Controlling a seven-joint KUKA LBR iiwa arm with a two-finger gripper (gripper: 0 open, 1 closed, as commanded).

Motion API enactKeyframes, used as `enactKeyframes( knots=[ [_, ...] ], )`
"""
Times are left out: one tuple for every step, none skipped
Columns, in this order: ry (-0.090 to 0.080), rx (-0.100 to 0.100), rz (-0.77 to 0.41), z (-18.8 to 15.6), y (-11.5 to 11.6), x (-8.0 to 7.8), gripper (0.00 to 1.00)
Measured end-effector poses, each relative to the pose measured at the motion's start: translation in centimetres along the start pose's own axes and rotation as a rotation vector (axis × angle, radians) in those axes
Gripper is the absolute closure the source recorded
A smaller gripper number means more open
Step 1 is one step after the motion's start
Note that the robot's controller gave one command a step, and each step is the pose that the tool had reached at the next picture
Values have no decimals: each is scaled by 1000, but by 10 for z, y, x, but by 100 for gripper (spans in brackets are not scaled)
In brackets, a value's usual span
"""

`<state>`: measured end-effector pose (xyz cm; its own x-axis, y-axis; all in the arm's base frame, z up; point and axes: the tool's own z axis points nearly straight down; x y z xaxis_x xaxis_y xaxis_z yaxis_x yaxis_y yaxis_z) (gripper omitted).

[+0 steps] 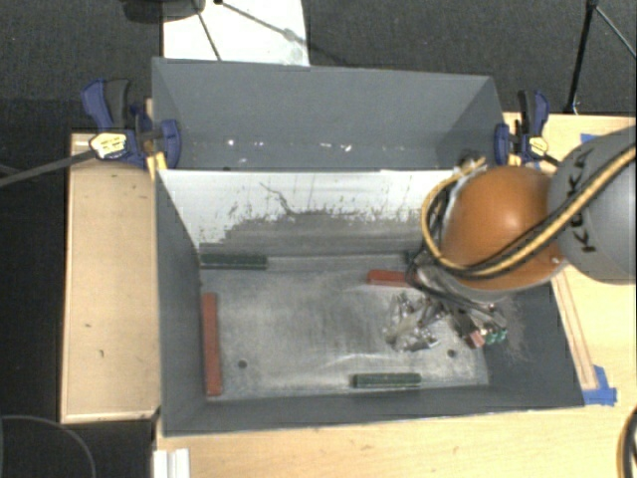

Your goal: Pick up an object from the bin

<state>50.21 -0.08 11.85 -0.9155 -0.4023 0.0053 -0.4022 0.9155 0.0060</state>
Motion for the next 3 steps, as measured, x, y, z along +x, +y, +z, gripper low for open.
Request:
enactKeyframes(
  knots=[
    [-6,8,-150,-49,-18,-4,100],
    [-5,5,-152,-2,-8,-20,0],
    [-7,6,-151,-4,-7,-21,0]
  ],
)
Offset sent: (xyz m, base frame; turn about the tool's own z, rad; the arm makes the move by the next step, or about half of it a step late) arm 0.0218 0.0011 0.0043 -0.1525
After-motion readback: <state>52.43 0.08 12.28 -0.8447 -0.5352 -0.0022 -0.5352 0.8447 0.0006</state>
